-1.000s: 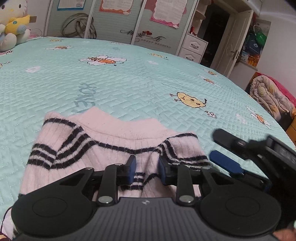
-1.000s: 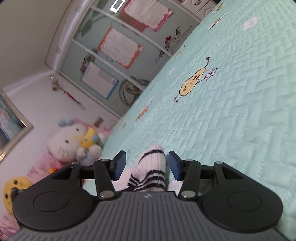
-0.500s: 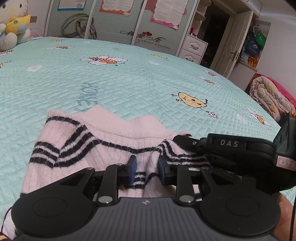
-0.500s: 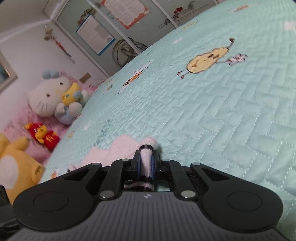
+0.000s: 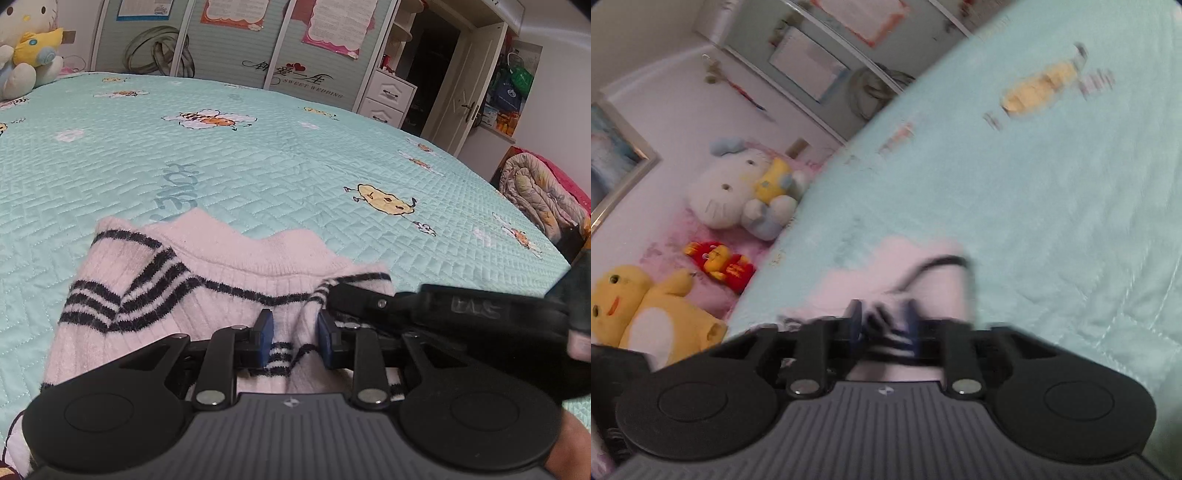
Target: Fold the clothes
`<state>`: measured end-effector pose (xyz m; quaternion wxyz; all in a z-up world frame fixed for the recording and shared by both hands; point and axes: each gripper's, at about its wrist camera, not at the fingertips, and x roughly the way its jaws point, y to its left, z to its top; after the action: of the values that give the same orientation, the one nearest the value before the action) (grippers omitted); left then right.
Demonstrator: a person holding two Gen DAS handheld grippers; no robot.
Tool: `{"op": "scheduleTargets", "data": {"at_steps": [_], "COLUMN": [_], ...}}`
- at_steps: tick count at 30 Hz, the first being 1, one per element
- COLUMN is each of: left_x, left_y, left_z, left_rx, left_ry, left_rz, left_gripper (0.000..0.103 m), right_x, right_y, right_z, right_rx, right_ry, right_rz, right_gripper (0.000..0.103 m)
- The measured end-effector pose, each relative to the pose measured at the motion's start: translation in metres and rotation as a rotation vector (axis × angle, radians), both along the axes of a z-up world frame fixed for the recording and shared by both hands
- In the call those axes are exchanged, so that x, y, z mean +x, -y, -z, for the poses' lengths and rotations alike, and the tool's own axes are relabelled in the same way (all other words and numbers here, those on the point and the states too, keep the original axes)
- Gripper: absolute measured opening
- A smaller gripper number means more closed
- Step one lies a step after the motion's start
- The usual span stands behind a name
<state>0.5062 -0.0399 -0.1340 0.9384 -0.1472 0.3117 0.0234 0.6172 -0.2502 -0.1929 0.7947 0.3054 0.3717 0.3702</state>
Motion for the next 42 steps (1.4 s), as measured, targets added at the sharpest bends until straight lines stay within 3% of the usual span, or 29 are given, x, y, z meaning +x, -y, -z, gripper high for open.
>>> {"op": "scheduleTargets", "data": {"at_steps": [1,6,10,12,14,15,21,24,28,34,39,42], "left_x": [0.000,0.000,0.001,0.001,0.002,0.003,-0.003,-0.022,-0.017,-0.013,-0.060,-0.071], "left_y": [0.000,0.000,0.000,0.000,0.000,0.000,-0.007,-0.013,-0.003,0.002,-0.040,-0.065], "left_z": [-0.001,0.000,0.001,0.001,0.001,0.001,-0.006,-0.024,-0.021,-0.008,-0.028,-0.032], "left_rx": [-0.002,-0.002,-0.008,-0.008,-0.003,-0.003,-0.045,-0.088,-0.125,-0.095,-0.251,-0.270], "left_ry": [0.001,-0.001,0.000,0.000,-0.009,-0.009,0.007,0.067,-0.029,-0.066,0.079,0.117], "left_rz": [0.000,0.001,0.000,0.000,-0.003,-0.004,-0.047,-0.083,0.056,0.051,-0.091,-0.209], "left_gripper": [0.032,0.031,0.031,0.031,0.031,0.031,0.032,0.030,0.032,0.032,0.032,0.032], "right_x": [0.007,-0.004,-0.007,0.000,0.005,0.006,0.013,0.012,0.013,0.012,0.011,0.010], "right_y": [0.002,0.007,0.016,0.005,-0.014,-0.022,-0.021,-0.016,-0.016,-0.014,-0.013,-0.013], "right_z": [0.005,-0.008,-0.030,-0.024,-0.008,-0.001,0.005,0.008,0.009,0.010,0.009,0.006], "right_rx": [0.030,0.006,0.119,0.137,0.009,-0.006,0.050,0.084,0.086,0.094,0.096,0.089], "right_ry": [-0.034,0.064,0.083,0.014,-0.027,-0.022,-0.038,-0.053,-0.052,-0.051,-0.050,-0.047], "right_rz": [0.014,0.097,0.049,-0.019,-0.050,-0.038,-0.037,-0.034,-0.030,-0.030,-0.032,-0.026], "right_gripper": [0.001,0.003,0.005,0.006,0.000,0.000,0.000,0.000,0.000,0.000,0.000,0.000]}}
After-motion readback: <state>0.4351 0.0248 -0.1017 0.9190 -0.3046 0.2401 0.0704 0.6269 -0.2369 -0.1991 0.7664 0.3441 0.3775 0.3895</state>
